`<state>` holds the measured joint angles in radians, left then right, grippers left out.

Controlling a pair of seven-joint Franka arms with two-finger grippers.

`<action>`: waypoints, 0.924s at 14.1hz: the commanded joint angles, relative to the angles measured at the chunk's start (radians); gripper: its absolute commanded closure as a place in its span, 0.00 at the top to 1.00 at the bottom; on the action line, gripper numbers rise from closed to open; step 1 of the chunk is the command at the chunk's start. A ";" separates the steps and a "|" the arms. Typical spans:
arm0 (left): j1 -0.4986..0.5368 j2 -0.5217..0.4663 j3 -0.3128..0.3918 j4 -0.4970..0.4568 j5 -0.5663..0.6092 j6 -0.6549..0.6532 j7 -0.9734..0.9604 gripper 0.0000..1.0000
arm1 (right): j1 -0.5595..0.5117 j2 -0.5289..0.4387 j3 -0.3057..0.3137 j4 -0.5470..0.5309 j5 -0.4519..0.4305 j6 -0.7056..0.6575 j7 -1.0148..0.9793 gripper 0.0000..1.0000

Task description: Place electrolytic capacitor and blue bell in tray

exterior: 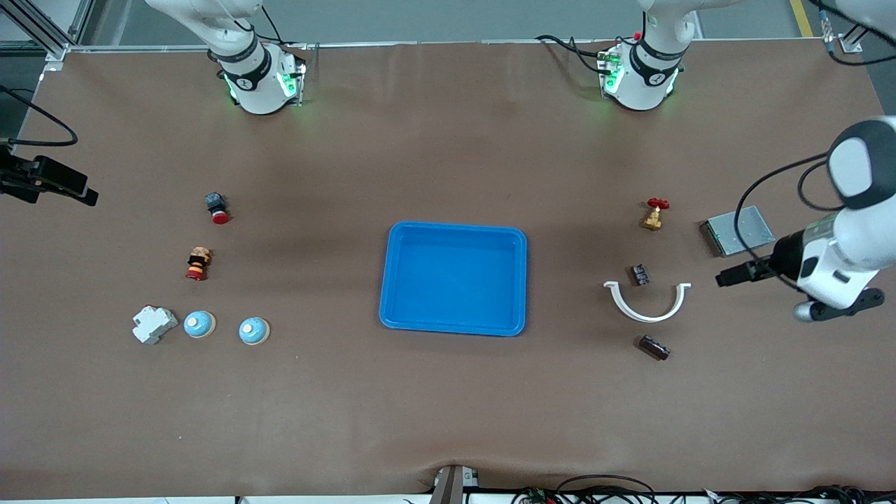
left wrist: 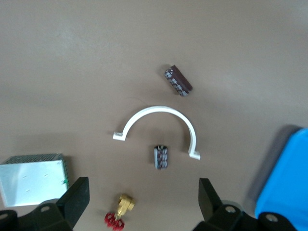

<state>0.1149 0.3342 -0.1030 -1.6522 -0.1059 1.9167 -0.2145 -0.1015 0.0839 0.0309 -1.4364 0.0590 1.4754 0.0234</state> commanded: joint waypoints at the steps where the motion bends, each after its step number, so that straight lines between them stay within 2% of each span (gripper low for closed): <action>1: -0.046 0.054 -0.003 0.023 0.028 0.018 -0.103 1.00 | 0.000 -0.032 0.001 -0.039 -0.013 0.010 0.015 1.00; 4: -0.122 0.085 -0.007 0.008 0.126 0.024 -0.273 1.00 | 0.020 -0.030 0.003 -0.039 -0.094 0.014 0.015 1.00; 8: -0.170 0.072 -0.007 -0.118 0.144 0.134 -0.302 1.00 | 0.019 -0.027 0.001 -0.061 -0.088 0.043 0.016 1.00; 13: -0.170 0.008 -0.011 -0.337 0.193 0.339 -0.295 1.00 | 0.011 -0.039 0.000 -0.287 -0.084 0.293 0.016 1.00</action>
<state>-0.0554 0.4098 -0.1119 -1.8725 0.0640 2.1762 -0.5067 -0.0838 0.0813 0.0296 -1.6115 -0.0209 1.6833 0.0275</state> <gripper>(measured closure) 0.000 0.000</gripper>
